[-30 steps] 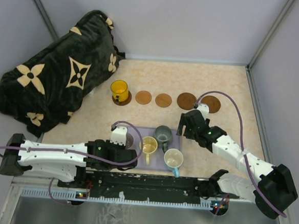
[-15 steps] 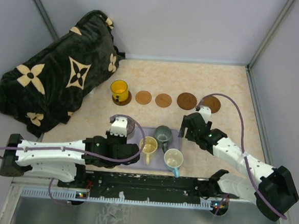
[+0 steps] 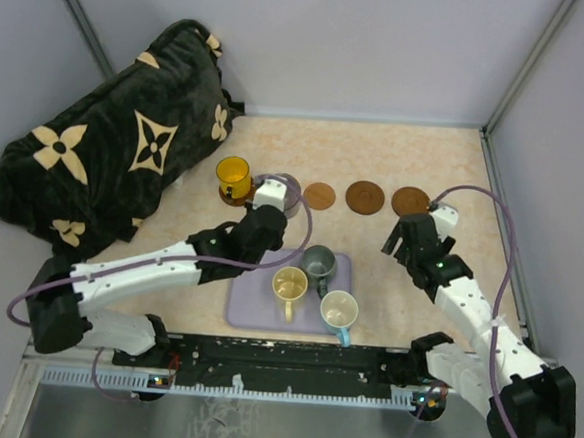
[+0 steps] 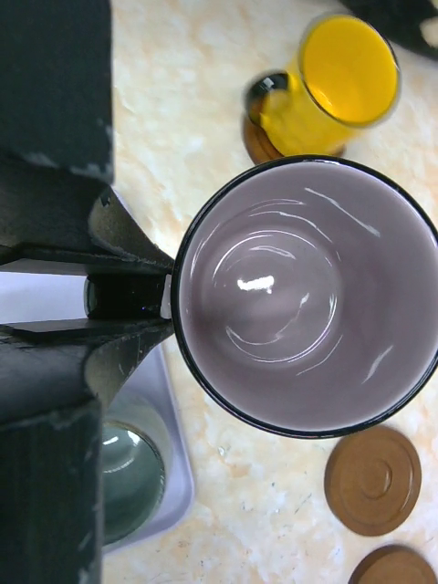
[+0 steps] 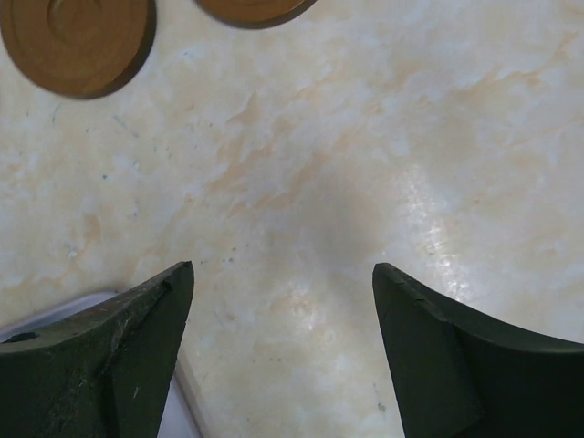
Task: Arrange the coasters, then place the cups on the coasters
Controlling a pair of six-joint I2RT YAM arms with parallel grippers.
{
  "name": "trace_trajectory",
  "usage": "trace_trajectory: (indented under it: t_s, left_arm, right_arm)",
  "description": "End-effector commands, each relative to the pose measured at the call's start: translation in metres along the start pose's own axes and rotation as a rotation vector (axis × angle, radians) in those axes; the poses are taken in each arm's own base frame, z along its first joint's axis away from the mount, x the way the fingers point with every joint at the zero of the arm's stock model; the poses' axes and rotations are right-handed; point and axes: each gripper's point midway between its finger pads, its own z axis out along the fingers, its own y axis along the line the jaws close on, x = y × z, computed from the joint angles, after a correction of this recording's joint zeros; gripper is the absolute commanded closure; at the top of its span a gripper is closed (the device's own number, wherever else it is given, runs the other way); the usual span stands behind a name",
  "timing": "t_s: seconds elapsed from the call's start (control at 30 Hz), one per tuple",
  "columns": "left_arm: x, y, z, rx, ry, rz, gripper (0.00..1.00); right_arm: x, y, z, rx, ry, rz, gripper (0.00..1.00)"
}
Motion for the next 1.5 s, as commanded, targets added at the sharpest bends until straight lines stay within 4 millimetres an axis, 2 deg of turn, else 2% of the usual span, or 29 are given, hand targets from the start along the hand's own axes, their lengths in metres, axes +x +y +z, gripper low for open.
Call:
trace_trajectory:
  t_s: [0.0, 0.13, 0.23, 0.4, 0.53, 0.8, 1.1, 1.23, 1.47]
  left_arm:
    - [-0.055, -0.046, 0.026, 0.115, -0.131, -0.006, 1.00]
    - [-0.061, -0.068, 0.057, 0.145, -0.126, 0.015, 1.00]
    - [-0.062, -0.076, 0.077, 0.144, -0.113, 0.022, 1.00]
    - [-0.062, -0.076, 0.096, 0.145, -0.098, 0.007, 1.00]
    - [-0.058, -0.066, 0.098, 0.128, -0.091, -0.005, 1.00]
    - [-0.041, -0.024, 0.074, 0.067, -0.069, -0.060, 1.00]
    - [-0.001, 0.026, 0.030, -0.017, 0.026, -0.110, 1.00]
    - [0.018, 0.032, 0.004, 0.036, 0.104, -0.145, 1.00]
    - [0.070, 0.022, -0.036, 0.103, 0.250, -0.185, 1.00]
  right_arm:
    - [-0.032, -0.007, -0.002, 0.000, -0.072, 0.023, 0.20]
    - [-0.040, -0.013, 0.002, 0.012, -0.082, 0.036, 0.20]
    - [-0.040, -0.012, 0.004, 0.003, -0.073, 0.044, 0.20]
    - [-0.038, -0.014, 0.006, 0.005, -0.070, 0.049, 0.20]
    - [-0.034, -0.012, 0.007, -0.011, -0.054, 0.048, 0.20]
    - [-0.033, 0.006, -0.006, -0.113, 0.001, 0.006, 0.29]
    - [-0.025, 0.048, -0.059, -0.271, 0.019, -0.126, 0.33]
    - [-0.016, 0.065, -0.069, -0.344, 0.050, -0.127, 0.36]
    - [-0.006, 0.091, -0.078, -0.394, 0.077, -0.200, 0.40]
